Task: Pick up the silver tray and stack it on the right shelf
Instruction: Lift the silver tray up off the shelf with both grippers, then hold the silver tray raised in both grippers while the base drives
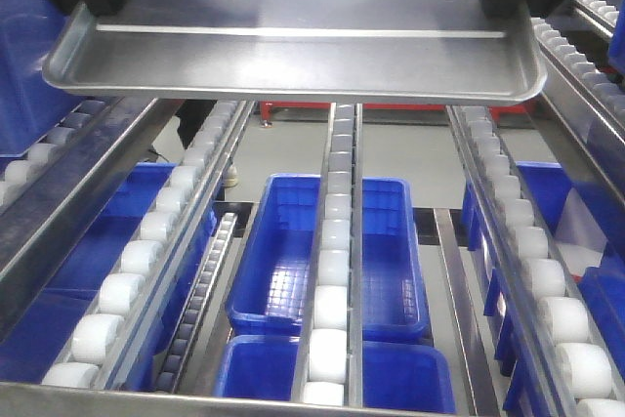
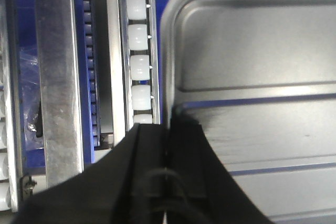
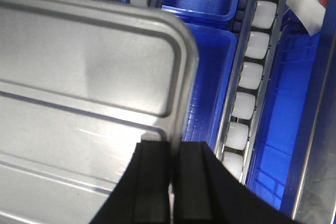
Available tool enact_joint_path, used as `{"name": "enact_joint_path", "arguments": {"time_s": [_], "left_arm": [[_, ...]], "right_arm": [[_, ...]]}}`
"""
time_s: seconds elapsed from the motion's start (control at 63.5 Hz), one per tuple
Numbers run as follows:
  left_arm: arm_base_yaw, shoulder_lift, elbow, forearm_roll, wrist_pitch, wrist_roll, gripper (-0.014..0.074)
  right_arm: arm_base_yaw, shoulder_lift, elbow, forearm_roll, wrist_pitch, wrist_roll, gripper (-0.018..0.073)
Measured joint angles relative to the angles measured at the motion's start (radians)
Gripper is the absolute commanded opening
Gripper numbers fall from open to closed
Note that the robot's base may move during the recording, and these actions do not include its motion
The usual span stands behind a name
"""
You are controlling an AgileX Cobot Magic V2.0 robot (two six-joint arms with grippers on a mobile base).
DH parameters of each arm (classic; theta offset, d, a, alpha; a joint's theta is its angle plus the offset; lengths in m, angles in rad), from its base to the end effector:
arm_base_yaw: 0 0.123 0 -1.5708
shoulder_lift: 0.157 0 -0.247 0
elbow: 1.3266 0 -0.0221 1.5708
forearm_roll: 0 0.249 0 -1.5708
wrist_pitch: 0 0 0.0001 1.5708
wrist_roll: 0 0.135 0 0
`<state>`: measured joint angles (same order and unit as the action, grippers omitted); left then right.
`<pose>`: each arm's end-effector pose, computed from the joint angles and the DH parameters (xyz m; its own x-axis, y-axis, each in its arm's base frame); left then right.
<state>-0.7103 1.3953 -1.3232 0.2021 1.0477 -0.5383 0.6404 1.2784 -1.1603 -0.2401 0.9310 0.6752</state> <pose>0.2527 -0.1864 0.2822 -0.8292 0.1643 -0.5343 0.2462 0.9655 -0.0853 0.2507 0.1547 0.2744 -0.8133 0.0129 -0.5817 -0.0998 0.9819 0.1613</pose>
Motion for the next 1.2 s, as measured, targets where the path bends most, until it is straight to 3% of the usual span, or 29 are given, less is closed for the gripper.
{"name": "enact_joint_path", "arguments": {"time_s": [1.196], "left_arm": [[0.0,0.0,-0.002,-0.004,0.012,0.0,-0.0093]], "right_arm": [[0.0,0.0,0.0,0.004,0.004,0.0,0.0057]]}}
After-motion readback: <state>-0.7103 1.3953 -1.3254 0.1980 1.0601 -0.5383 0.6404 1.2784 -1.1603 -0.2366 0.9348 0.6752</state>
